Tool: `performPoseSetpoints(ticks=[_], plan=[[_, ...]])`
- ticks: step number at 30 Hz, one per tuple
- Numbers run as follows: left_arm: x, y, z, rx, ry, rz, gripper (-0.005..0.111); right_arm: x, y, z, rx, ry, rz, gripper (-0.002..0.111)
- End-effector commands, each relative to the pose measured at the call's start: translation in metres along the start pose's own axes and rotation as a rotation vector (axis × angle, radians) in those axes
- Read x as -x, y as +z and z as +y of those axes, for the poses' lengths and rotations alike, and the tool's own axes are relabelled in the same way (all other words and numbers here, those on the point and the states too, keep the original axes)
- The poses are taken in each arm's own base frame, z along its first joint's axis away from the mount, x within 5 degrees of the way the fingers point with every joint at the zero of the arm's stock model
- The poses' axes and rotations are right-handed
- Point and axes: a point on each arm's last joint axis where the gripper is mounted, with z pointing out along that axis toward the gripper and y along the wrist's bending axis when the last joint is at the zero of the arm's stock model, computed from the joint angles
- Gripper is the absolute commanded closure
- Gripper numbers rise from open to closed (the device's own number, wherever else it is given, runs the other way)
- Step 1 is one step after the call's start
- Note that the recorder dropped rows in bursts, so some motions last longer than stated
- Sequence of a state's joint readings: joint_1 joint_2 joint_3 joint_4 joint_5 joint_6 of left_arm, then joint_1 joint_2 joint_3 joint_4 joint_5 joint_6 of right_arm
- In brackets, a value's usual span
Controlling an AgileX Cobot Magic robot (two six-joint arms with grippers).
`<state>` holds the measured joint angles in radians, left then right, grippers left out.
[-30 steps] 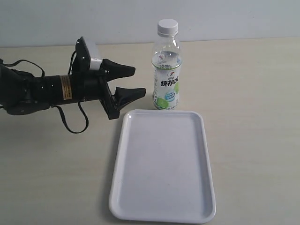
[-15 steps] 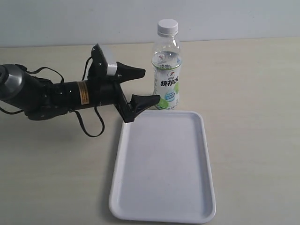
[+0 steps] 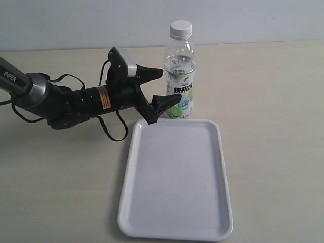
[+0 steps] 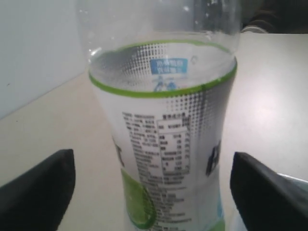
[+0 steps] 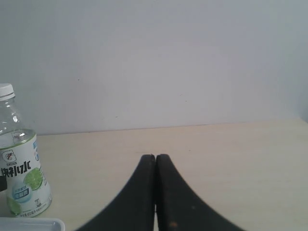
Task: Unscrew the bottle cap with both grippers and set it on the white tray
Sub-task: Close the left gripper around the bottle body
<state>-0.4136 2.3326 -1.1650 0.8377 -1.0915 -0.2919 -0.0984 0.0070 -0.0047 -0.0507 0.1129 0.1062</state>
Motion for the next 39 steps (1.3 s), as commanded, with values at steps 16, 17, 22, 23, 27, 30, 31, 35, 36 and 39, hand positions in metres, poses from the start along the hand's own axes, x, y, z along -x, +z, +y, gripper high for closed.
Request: performPoseSetpoints(ticks=[16, 17, 22, 23, 27, 30, 31, 35, 36, 39], plan=[[-0.002, 0.039, -0.016, -0.077, 0.016, -0.036, 0.023, 0.0, 0.0, 0.0, -0.005, -0.006, -0.013, 0.108], [-0.002, 0.041, -0.017, -0.076, 0.015, -0.039, 0.023, 0.0, 0.0, 0.0, -0.005, -0.006, -0.013, 0.108], [-0.006, 0.042, -0.013, -0.042, 0.007, 0.004, 0.023, 0.0, 0.0, 0.0, -0.005, -0.006, -0.013, 0.108], [-0.006, 0.042, -0.013, -0.04, 0.007, 0.008, 0.023, 0.0, 0.0, 0.0, -0.005, -0.006, -0.013, 0.108], [-0.006, 0.042, -0.013, -0.04, 0.007, 0.008, 0.025, 0.0, 0.0, 0.0, -0.005, -0.006, -0.013, 0.108], [-0.006, 0.042, -0.012, -0.029, 0.0, 0.005, 0.036, 0.0, 0.0, 0.0, -0.005, -0.006, -0.013, 0.108], [-0.006, 0.042, -0.012, -0.025, -0.002, 0.003, 0.041, 0.0, 0.0, 0.0, -0.005, -0.006, -0.013, 0.108], [-0.006, 0.042, -0.012, -0.025, 0.0, 0.003, 0.061, 0.0, 0.0, 0.0, -0.005, -0.006, -0.013, 0.108], [-0.006, 0.042, -0.012, -0.025, 0.009, 0.003, 0.065, 0.0, 0.0, 0.0, -0.005, -0.006, -0.013, 0.108], [-0.006, 0.041, -0.011, -0.022, 0.026, 0.003, 0.08, 0.0, 0.0, 0.0, -0.005, -0.006, -0.013, 0.108]])
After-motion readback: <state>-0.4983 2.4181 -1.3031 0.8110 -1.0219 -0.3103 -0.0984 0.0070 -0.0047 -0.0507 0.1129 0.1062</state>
